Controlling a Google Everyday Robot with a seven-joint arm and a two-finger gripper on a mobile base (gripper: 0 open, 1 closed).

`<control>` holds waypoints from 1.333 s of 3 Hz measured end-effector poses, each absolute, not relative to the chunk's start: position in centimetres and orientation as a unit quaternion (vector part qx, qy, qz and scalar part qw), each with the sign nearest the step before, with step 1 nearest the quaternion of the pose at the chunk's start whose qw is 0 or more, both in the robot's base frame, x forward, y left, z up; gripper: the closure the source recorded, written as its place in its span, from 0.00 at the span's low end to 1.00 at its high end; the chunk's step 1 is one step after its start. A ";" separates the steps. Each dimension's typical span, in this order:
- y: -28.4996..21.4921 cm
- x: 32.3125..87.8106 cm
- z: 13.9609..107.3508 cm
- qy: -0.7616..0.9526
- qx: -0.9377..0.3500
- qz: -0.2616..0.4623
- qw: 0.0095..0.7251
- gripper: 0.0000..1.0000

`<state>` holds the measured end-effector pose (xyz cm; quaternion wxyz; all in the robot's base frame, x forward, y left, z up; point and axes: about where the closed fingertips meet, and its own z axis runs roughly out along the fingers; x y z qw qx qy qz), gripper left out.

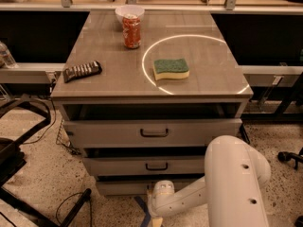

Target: Open bottom drawer

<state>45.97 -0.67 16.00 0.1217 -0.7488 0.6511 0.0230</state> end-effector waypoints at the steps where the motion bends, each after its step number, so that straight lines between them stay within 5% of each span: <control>1: -2.2 47.4 16.1 0.651 -0.751 0.009 0.110 0.00; 2: -4.6 49.5 16.3 0.654 -0.750 -0.013 0.097 0.00; 3: -5.7 50.2 15.9 0.653 -0.752 -0.025 0.080 0.18; 4: -5.7 50.1 15.7 0.653 -0.753 -0.024 0.079 0.56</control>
Offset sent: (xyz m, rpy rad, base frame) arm 0.0636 -0.0697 0.0070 -0.1466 -0.0445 -0.0258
